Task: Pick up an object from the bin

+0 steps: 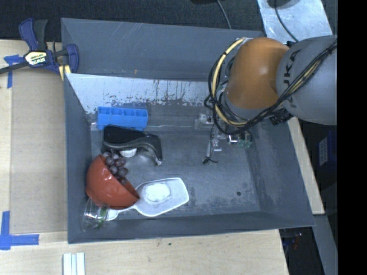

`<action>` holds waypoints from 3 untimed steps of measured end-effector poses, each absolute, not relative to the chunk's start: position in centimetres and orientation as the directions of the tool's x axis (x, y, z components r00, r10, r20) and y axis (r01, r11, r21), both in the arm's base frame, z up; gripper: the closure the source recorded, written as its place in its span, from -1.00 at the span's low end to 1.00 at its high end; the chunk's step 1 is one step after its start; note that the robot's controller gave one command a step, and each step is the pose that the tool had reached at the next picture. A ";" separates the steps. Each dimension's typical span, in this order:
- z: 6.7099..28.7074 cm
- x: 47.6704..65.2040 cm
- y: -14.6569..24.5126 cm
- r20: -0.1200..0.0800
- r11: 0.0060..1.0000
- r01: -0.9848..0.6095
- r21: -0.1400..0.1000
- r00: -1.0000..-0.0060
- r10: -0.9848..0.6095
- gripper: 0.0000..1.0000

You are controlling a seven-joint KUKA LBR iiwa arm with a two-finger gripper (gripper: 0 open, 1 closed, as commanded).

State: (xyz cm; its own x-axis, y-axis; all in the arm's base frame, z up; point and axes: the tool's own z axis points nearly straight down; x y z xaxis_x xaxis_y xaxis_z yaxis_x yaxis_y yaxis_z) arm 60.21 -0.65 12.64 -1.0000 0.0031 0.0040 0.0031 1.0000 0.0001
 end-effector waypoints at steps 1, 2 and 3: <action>13.1 60.4 -0.7 -0.003 1.000 0.003 0.000 -1.000 0.003 -1.00; 6.9 62.2 9.1 -0.003 0.980 -0.198 0.003 -0.980 -0.198 -1.00; 13.3 58.3 6.4 -0.007 1.000 0.027 -0.002 -1.000 0.027 -1.00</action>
Offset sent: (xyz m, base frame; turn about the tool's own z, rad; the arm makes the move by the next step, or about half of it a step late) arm 0.0207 0.0940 -0.0564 -0.2005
